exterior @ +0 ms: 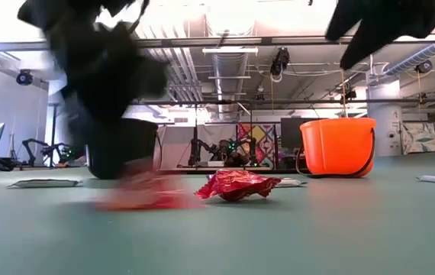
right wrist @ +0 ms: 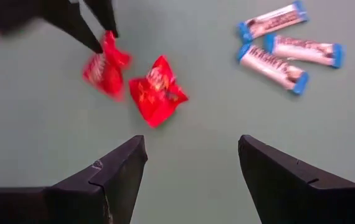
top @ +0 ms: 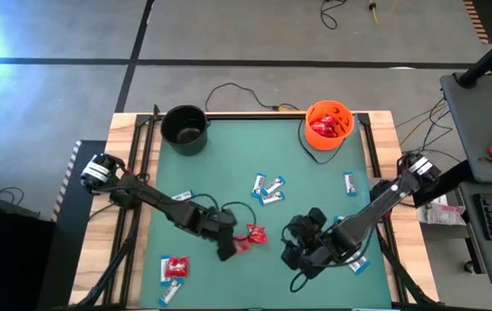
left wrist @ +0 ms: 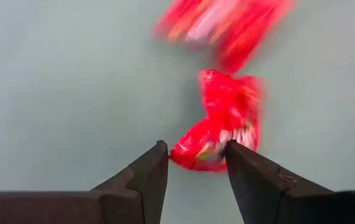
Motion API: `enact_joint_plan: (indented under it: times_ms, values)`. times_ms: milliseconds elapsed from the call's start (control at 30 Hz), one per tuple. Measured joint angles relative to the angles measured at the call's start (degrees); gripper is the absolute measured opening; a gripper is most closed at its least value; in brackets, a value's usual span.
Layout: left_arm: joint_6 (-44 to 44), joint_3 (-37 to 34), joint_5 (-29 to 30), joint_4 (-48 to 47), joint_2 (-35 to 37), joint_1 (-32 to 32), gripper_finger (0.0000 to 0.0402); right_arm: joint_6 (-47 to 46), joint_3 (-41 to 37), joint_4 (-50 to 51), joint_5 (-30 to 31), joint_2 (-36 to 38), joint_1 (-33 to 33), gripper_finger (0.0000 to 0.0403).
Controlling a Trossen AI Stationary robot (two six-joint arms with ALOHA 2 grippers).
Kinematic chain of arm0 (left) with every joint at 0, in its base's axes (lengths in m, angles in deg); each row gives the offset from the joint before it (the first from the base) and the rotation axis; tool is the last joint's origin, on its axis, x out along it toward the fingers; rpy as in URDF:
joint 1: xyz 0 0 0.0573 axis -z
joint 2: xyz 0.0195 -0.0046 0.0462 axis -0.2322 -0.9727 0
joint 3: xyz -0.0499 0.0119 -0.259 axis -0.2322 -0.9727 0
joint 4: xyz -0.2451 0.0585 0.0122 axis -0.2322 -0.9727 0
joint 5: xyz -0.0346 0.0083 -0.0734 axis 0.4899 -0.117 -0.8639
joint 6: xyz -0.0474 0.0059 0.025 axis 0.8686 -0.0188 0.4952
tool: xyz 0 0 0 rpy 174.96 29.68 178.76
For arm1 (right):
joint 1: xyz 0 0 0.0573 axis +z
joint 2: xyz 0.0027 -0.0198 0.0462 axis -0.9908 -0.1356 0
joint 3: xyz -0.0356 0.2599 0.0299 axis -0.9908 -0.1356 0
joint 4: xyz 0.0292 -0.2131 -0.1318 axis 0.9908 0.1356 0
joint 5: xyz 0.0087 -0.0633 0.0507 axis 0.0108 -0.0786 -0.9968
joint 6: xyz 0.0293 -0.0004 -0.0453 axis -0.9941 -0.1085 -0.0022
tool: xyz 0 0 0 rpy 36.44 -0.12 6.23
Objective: Sort candy by brand, put in halloween buckets
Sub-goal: Put the red candy into the orange bucket
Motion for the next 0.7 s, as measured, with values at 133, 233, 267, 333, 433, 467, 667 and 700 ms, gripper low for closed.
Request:
enact_joint_plan:
  times_ms: [133, 233, 267, 333, 433, 467, 667, 700]
  values:
    - [-5.2, 3.9, 1.8, -0.4, 0.5, 0.4, 0.0138, 6.2, 0.0, -5.8, -1.1, -4.9, 0.0, 0.0249]
    - [-5.8, 5.2, 2.3, -7.7, 0.6, 2.2, 0.0138, 9.1, 0.1, -9.2, -2.3, -8.2, -0.3, 0.0249]
    - [-5.5, 5.4, 2.3, -8.7, 0.6, 3.0, 0.0138, 9.6, 0.3, -9.6, -2.6, -9.3, -0.6, 0.0249]
    - [-3.9, 4.3, 3.1, -11.6, 0.6, 4.6, 0.0138, 9.8, 1.0, -10.6, -3.0, -11.0, -1.2, 0.0249]
    - [0.1, 1.3, 4.8, -10.8, -0.4, 7.2, 0.0138, 11.3, 2.3, -10.7, -2.9, -12.9, -2.5, 0.0249]
    - [1.7, 0.2, 5.0, -10.4, -0.7, 7.7, 0.0138, 11.9, 2.6, -10.9, -2.8, -13.4, -3.1, 0.0249]
    - [8.8, -5.6, 9.2, -3.1, -2.6, 11.4, 0.0138, 14.2, 2.7, -12.1, -2.8, -14.8, -9.5, 0.0247]
    - [9.5, -6.3, 10.4, -2.4, -2.9, 12.1, 0.0138, 15.2, 2.6, -13.1, -2.8, -15.1, -10.8, 0.0245]
